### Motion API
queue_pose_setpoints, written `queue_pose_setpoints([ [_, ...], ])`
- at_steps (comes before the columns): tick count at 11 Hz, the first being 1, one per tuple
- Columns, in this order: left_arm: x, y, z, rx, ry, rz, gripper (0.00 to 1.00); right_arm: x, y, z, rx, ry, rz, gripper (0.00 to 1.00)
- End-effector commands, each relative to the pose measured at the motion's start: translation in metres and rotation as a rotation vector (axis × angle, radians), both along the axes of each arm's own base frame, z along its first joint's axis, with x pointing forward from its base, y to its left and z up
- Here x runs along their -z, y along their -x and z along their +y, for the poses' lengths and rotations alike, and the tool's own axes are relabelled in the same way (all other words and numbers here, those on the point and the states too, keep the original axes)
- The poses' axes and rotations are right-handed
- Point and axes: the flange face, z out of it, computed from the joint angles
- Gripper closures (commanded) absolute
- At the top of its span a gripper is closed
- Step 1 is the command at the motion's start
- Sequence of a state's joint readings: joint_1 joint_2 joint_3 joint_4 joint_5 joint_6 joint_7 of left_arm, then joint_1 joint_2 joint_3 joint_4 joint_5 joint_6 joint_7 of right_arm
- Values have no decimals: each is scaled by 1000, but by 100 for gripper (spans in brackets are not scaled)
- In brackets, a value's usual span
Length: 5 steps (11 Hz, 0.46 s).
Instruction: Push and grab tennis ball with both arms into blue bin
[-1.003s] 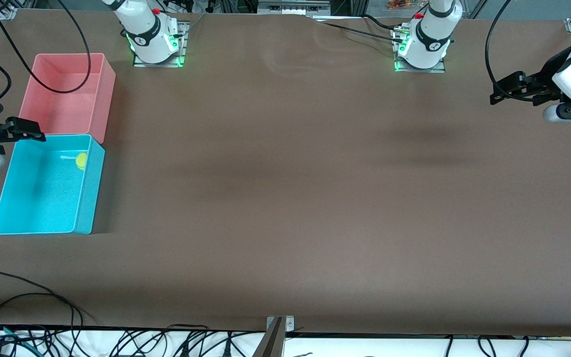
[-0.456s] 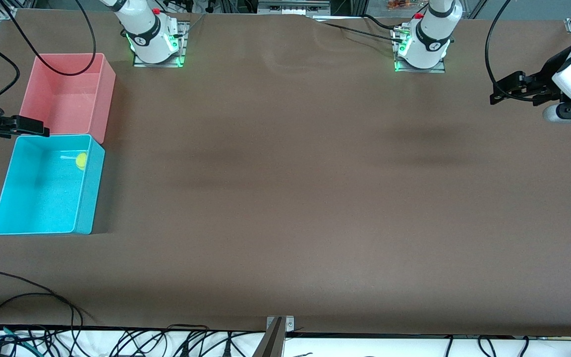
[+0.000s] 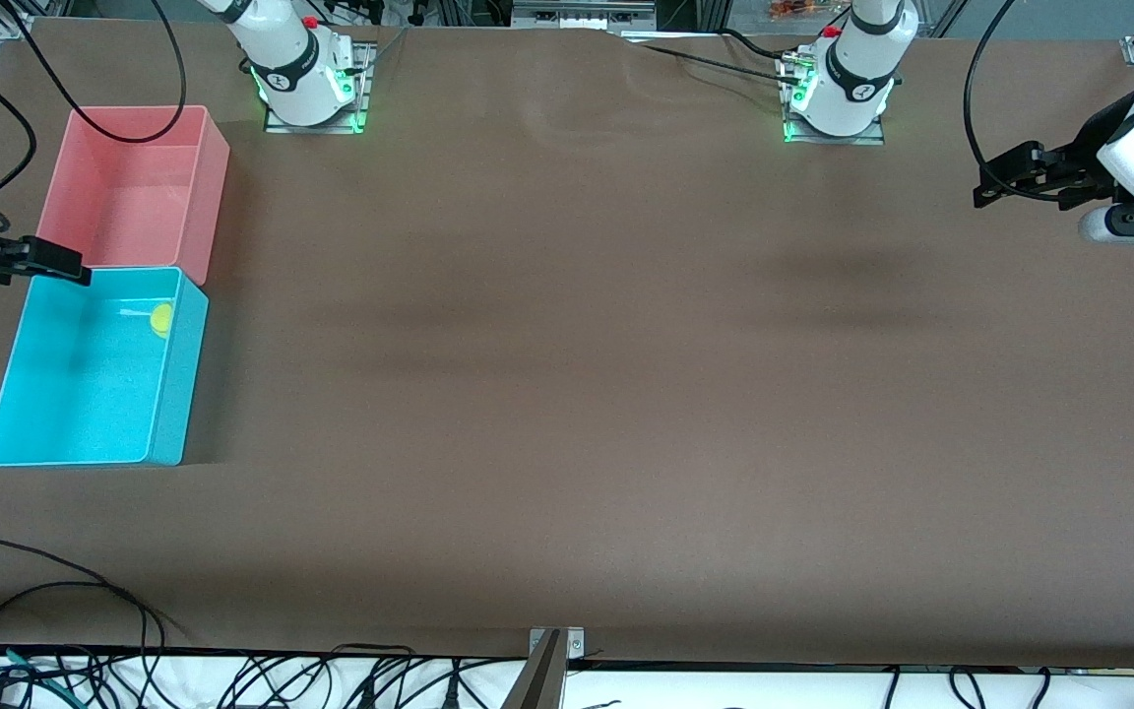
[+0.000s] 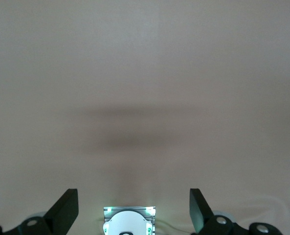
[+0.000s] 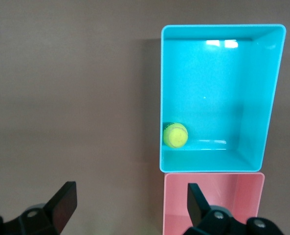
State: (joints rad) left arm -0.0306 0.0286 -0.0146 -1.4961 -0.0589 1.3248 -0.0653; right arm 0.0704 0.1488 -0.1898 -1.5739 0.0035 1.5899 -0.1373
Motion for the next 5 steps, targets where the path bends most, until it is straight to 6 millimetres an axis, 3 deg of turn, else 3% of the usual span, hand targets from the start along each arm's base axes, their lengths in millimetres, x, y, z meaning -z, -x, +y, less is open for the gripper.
queue_pose_setpoints([
  [1, -7, 3, 2, -5, 17, -9, 0, -4, 28, 12, -23, 11, -30, 0],
  [5, -7, 2, 2, -9, 24, -9, 0, -5, 38, -9, 7, 8, -64, 0],
])
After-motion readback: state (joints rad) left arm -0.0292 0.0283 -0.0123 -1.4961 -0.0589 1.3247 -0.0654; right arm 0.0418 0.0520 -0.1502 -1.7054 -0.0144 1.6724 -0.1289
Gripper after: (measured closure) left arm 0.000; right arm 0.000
